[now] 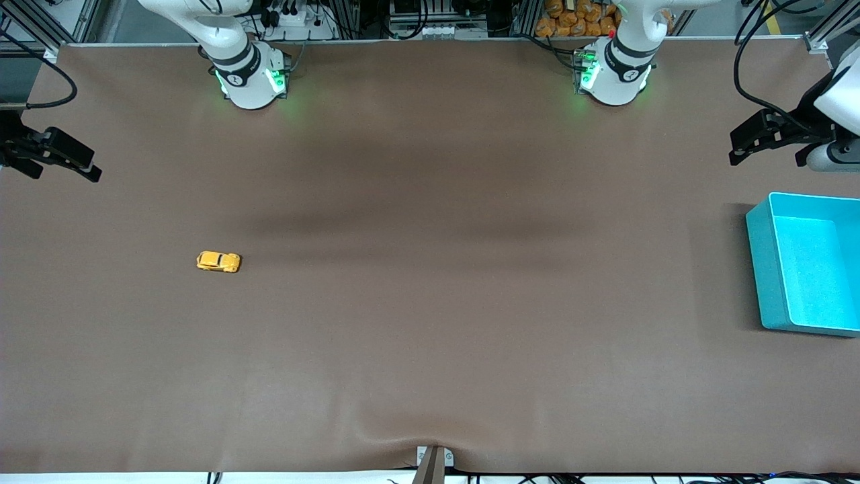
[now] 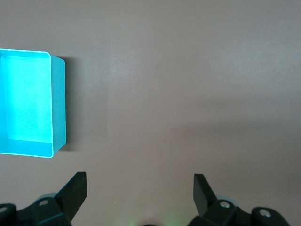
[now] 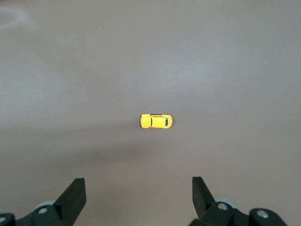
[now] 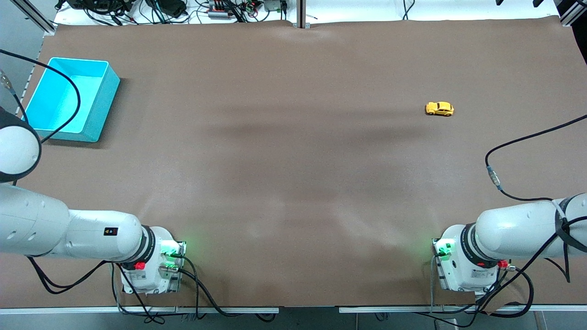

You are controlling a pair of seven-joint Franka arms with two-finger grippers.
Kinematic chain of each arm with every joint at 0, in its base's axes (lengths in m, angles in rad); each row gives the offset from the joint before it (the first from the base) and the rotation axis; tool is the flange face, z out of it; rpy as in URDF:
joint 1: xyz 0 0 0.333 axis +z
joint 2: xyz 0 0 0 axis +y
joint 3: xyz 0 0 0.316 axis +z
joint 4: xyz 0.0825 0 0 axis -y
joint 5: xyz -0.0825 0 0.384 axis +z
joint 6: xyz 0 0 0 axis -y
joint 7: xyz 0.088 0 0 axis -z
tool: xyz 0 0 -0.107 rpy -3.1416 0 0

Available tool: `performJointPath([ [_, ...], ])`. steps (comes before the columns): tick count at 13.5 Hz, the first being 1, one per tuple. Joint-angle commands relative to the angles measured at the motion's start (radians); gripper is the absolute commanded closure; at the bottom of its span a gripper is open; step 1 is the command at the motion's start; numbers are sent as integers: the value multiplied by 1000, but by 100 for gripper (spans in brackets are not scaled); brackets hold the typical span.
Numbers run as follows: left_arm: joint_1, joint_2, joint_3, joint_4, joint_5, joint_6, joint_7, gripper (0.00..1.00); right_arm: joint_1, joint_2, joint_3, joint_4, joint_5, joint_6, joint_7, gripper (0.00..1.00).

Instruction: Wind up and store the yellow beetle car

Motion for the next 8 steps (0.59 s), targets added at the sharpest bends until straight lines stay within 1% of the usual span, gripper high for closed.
performJointPath([
  [1, 3, -2, 1, -1, -3, -9, 17, 0, -21, -4, 13, 17, 7, -18, -1, 0],
  [8, 15, 0, 1, 4, -3, -9, 17, 0, -12, 8, 14, 13, 10, -35, 3, 0],
])
